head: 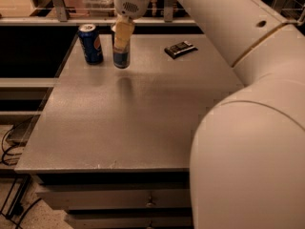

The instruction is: Move redbull can near pepsi can

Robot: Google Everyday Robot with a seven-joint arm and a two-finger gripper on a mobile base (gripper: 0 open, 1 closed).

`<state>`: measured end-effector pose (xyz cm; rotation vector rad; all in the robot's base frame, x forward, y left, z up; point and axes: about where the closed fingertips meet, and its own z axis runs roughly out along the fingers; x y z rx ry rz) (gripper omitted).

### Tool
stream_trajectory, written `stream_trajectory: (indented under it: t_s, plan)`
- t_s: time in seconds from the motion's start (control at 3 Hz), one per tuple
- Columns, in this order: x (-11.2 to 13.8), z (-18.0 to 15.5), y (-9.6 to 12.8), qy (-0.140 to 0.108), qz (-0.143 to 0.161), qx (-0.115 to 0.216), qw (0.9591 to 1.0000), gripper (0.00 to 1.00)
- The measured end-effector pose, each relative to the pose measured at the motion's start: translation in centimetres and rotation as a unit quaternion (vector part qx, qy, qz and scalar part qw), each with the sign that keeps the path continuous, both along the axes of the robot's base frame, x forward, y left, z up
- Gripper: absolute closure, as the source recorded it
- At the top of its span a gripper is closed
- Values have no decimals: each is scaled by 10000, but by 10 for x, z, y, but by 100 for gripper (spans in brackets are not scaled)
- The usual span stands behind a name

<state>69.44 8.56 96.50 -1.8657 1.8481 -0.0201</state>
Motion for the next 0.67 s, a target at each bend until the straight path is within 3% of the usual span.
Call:
stream_trajectory:
  t_s: [0.33,0.67]
  plan:
    - [12,-8,18,65,29,51,10000,100]
    - [21,-17,29,150,19,63,9999,84]
